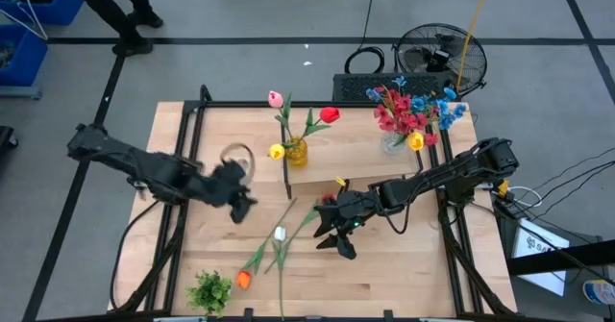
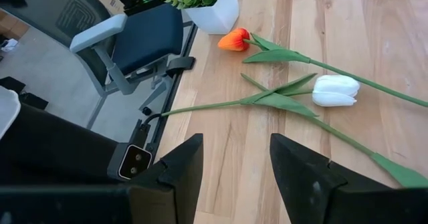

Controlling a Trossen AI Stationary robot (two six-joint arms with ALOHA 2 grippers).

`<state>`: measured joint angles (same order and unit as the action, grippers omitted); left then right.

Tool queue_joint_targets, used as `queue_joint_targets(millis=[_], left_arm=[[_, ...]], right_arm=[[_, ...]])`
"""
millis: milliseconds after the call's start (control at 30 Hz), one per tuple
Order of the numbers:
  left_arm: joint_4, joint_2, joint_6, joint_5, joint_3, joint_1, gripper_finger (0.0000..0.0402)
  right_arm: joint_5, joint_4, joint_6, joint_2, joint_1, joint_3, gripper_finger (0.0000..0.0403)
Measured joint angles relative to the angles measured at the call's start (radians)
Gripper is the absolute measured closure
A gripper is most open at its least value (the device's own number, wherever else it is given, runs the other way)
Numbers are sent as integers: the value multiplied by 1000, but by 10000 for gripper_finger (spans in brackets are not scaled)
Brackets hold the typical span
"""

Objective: Pick and place flowers into a vace then onto a shelf
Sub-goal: Put the orange flower into the yellow vase

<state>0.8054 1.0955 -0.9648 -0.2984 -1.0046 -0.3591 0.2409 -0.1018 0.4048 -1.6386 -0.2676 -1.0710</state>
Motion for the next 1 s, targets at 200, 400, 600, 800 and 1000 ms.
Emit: queue_joint_targets(millis=[200,400,600,800,1000], left_arm=[[-23,212,-138,255,0,-40,179],[-54,395,-226,440,0,-115,179],[-236,534,-272,482,0,-189,179],[-253,631,-319,486,0,-214,179],[-250,640,-312,498,0,-214,182]], right_arm=[[0,-8,2,0,0,0,238],[-1,-8,2,0,0,0,238],[-1,-8,0,0,0,0,238],[-3,-7,-17,0,0,0,238],[-3,-22,-86,0,0,0,238]])
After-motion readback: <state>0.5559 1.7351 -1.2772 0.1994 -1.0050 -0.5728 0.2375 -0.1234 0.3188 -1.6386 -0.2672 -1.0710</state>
